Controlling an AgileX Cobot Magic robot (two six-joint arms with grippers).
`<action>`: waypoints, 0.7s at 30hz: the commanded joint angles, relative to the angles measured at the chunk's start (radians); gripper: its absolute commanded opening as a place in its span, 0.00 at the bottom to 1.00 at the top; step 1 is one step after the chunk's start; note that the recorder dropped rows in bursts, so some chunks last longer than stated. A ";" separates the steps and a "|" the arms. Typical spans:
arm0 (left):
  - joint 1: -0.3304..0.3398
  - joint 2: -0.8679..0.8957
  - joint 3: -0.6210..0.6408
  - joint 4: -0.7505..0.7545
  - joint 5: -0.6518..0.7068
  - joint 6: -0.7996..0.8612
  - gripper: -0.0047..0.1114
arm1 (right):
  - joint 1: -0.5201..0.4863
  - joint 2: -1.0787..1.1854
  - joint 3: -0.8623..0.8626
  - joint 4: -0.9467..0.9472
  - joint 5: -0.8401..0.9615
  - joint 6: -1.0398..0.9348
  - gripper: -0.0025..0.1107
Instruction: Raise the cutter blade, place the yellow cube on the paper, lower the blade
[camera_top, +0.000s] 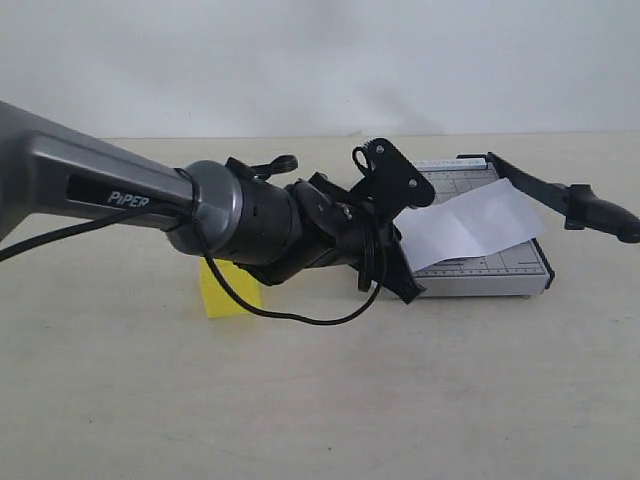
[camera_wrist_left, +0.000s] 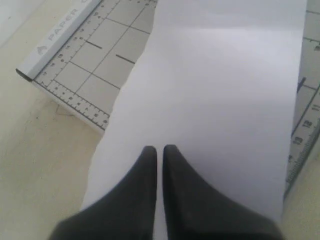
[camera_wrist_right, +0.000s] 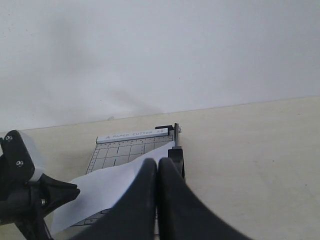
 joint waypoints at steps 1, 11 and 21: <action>0.001 -0.011 0.005 -0.021 -0.008 0.018 0.08 | -0.001 -0.004 0.001 -0.006 -0.006 0.001 0.02; 0.009 0.039 -0.035 0.022 -0.039 0.027 0.08 | -0.001 -0.004 0.001 -0.006 -0.006 0.001 0.02; 0.029 0.040 -0.099 0.015 -0.031 0.027 0.08 | -0.001 -0.004 0.001 -0.006 -0.006 0.001 0.02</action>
